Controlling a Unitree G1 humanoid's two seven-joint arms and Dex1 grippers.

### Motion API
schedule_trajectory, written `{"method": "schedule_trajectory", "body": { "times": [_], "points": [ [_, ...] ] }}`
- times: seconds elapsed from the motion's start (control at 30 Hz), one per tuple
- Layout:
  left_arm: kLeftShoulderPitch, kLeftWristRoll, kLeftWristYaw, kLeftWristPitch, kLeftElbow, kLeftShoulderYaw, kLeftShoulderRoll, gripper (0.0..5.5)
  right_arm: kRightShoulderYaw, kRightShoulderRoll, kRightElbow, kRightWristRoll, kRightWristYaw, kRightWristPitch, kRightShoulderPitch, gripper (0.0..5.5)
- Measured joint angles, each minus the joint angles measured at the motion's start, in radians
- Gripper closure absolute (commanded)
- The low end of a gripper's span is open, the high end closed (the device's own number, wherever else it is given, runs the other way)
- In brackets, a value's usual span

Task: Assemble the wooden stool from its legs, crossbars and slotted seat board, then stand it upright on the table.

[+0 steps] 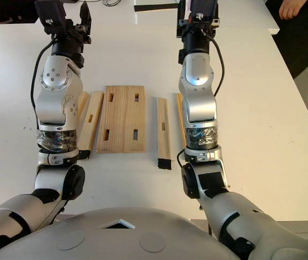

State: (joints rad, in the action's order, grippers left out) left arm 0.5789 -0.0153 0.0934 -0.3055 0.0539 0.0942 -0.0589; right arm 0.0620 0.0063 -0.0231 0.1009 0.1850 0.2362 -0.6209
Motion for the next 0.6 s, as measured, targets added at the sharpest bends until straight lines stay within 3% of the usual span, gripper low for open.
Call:
{"method": "schedule_trajectory", "body": {
  "times": [0.4,0.6],
  "points": [
    [0.023,-0.075,-0.015,0.013,-0.012,0.042,0.002,2.47,0.018,0.040,-0.004,-0.038,0.012,-0.006,-0.032,2.54],
    [-0.007,-0.087,-0.017,0.015,0.000,0.034,0.023,2.47,-0.029,0.023,-0.003,-0.021,-0.030,-0.001,-0.028,2.54]
  ]
}}
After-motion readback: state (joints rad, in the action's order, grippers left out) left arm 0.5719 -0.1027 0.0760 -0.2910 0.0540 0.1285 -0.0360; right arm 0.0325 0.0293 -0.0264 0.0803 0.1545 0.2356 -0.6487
